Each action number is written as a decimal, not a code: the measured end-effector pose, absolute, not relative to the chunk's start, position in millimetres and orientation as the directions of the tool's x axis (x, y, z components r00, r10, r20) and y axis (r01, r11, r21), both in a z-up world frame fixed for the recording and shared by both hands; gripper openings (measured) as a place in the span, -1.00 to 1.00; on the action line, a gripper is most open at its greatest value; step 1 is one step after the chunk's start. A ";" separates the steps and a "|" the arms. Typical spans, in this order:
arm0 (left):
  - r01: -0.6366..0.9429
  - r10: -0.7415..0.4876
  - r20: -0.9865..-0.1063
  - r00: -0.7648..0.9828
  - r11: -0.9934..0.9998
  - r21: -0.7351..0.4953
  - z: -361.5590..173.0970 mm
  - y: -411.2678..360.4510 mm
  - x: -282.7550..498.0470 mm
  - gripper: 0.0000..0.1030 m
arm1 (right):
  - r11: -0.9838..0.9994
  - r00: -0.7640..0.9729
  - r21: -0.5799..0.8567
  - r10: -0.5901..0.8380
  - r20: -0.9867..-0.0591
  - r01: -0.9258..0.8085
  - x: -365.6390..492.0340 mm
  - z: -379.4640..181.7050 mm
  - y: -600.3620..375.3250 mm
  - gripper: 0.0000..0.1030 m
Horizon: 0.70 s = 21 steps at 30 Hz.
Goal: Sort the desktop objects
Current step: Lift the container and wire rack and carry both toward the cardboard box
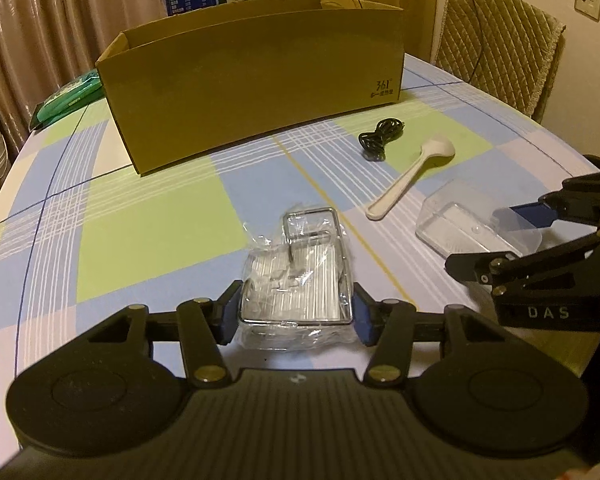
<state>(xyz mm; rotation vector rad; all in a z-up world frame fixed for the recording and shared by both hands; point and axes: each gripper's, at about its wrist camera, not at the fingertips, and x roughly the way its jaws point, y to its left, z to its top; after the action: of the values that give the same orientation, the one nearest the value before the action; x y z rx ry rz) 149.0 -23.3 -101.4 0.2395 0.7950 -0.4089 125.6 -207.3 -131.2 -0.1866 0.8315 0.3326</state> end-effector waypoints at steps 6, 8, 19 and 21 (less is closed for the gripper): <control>0.414 -0.274 -0.728 0.628 0.910 0.015 -96.9 -16.6 151.7 -0.05 | 0.940 0.657 -0.024 0.219 -0.721 -0.341 124.6 -125.4 -212.2 0.03; 0.405 -0.270 -0.724 0.635 0.914 0.014 -93.2 -15.2 152.5 -0.05 | 0.941 0.661 -0.028 0.217 -0.719 -0.338 125.3 -125.1 -212.4 0.03; 0.381 -0.256 -0.680 0.687 0.924 0.037 -51.4 -22.5 157.1 -0.05 | 0.950 0.703 0.026 0.249 -0.667 -0.312 137.9 -88.0 -220.5 0.03; 0.369 -0.252 -0.671 0.697 0.929 0.034 -40.6 -22.5 162.2 -0.05 | 0.953 0.728 0.031 0.250 -0.639 -0.301 146.6 -70.4 -224.3 0.03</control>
<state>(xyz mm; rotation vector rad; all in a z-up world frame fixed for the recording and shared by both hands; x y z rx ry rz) 162.2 -22.5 -40.6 0.1717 0.7210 -0.3486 146.6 -224.3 -70.4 -0.0766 0.6922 0.3038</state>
